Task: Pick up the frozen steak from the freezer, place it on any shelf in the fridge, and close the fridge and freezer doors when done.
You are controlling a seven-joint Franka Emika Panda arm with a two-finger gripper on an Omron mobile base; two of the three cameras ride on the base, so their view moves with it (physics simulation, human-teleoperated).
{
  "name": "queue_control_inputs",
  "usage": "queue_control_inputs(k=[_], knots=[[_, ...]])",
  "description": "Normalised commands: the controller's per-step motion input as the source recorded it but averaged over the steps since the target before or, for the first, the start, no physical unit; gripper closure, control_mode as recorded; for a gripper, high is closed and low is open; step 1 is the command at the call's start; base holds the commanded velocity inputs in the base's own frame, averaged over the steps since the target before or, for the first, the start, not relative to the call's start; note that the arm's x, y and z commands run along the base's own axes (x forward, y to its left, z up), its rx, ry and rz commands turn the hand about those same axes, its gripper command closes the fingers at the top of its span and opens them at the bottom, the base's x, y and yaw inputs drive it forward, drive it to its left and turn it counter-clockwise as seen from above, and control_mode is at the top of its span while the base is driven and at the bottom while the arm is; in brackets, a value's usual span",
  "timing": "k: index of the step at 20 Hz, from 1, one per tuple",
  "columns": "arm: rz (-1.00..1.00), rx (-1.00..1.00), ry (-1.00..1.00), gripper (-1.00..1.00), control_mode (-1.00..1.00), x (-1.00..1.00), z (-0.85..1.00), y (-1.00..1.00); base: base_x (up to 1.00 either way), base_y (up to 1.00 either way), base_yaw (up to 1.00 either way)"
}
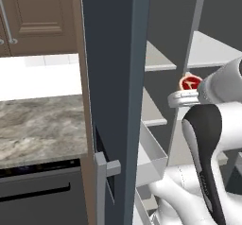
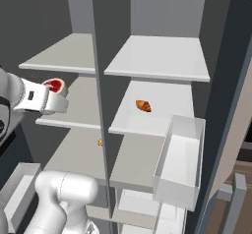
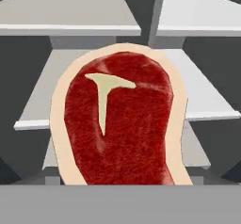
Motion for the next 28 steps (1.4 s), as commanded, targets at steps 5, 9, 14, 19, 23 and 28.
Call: queue_control_inputs(k=[5,9,14,19,23,28], knots=[[-0.39,0.01,0.05,1.0,-1.0,-0.73,-0.01,-1.0,0.0,0.0,0.0],[-0.36,0.04,0.07,1.0,-1.0,-0.07,0.0,-1.0,0.0,0.0,0.0],[-0.16,0.05,0.03,1.0,-1.0,0.72,0.0,-1.0,0.0,0.0,0.0],[0.0,0.08,0.0,1.0,-1.0,0.99,0.01,-1.0,0.0,0.0,0.0],[0.13,0.07,0.0,1.0,-1.0,0.89,0.17,-0.76,0.0,0.0,0.0],[0.19,0.01,-0.01,1.0,-1.0,0.69,0.36,-0.28,0.0,0.0,0.0]])
